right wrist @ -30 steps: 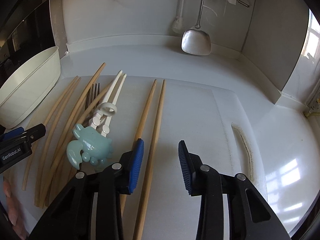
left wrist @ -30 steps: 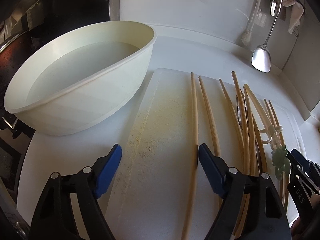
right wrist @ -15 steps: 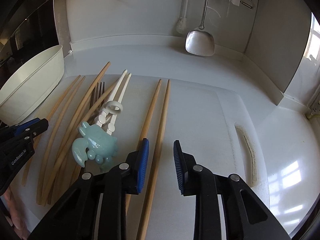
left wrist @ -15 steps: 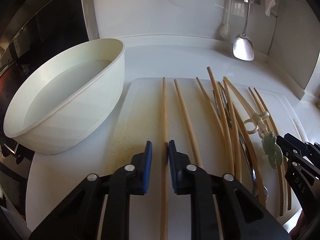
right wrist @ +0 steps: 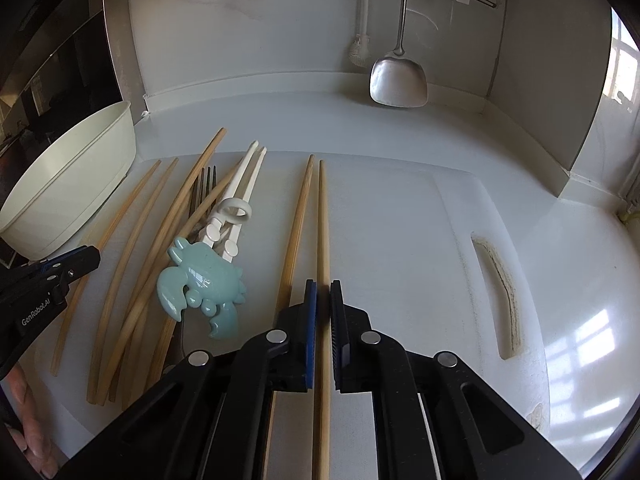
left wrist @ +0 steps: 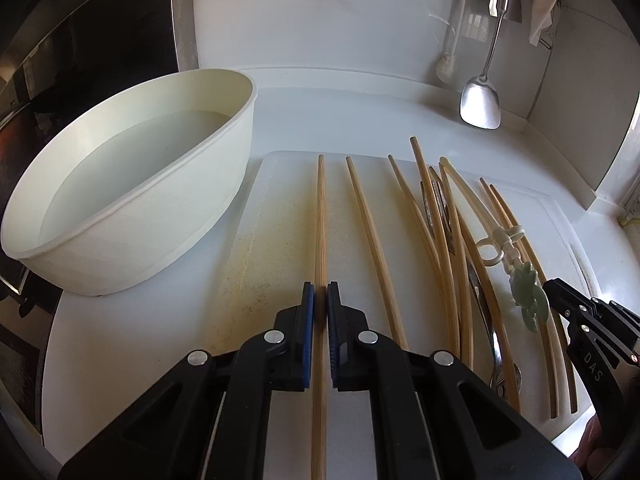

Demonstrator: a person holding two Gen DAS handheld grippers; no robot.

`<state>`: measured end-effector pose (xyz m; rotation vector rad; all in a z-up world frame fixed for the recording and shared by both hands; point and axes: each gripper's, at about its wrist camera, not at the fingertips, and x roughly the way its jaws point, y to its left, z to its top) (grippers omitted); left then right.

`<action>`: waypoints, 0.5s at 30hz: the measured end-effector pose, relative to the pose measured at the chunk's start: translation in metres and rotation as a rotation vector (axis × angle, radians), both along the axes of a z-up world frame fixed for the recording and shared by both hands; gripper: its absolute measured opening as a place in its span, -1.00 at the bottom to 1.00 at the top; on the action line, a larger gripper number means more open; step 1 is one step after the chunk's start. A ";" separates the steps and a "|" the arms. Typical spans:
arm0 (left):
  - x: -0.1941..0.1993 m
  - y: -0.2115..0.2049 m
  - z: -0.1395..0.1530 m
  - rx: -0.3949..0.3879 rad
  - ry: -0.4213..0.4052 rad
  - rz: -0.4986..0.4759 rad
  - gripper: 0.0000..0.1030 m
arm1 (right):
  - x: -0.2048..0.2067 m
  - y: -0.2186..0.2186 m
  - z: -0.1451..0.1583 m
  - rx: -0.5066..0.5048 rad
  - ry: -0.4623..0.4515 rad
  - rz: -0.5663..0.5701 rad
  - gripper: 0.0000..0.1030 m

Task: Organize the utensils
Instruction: 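Close the left gripper on one wooden chopstick while the right gripper closes on another, then lift both held chopsticks and carry them over the white basin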

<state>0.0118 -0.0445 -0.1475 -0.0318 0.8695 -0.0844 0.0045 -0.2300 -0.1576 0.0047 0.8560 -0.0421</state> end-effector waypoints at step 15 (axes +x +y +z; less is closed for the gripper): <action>-0.028 0.006 0.077 -0.047 -0.010 -0.006 -0.86 | -0.015 -0.003 0.077 0.033 -0.059 0.021 -0.87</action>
